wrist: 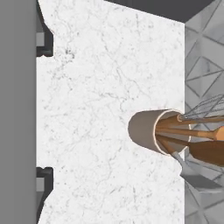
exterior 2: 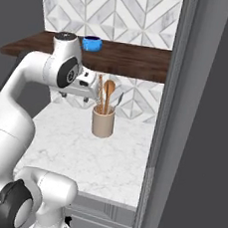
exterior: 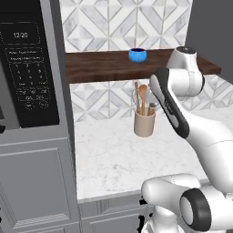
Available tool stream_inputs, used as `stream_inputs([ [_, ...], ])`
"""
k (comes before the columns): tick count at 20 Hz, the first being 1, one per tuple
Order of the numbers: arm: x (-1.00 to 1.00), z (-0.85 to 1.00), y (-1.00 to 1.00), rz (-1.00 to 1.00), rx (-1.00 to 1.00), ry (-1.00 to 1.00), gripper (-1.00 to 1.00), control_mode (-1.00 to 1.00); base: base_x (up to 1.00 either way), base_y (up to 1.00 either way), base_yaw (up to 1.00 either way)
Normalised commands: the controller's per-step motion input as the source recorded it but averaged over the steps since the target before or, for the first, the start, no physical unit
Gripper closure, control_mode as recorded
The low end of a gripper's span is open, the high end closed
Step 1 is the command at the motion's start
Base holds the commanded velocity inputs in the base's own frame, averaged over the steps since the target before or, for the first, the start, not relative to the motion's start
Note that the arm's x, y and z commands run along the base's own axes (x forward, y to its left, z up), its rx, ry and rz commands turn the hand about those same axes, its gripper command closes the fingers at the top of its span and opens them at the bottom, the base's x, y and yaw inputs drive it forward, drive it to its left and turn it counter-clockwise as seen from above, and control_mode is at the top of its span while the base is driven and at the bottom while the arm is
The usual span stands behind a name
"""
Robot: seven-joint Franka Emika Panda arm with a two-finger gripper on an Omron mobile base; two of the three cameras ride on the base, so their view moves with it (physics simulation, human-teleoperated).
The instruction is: Gather all objects into one cabinet and sort the glasses and bowls to opposite sides.
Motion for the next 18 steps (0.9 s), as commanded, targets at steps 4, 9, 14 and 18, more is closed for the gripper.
stream_inputs([
  [4,0.12,0.89,0.69,-0.03,-0.08,-0.41,-1.00,-1.00,0.00,0.00,0.00],
  [9,0.38,0.98,0.84,-0.11,-0.14,-0.39,-1.00,-1.00,0.00,0.00,0.00],
  [14,0.69,0.67,0.60,-0.18,-0.07,-0.32,-1.00,-1.00,0.00,0.00,0.00],
  [18,0.07,0.01,0.03,0.00,0.00,0.00,-1.00,-1.00,0.00,0.00,0.00],
])
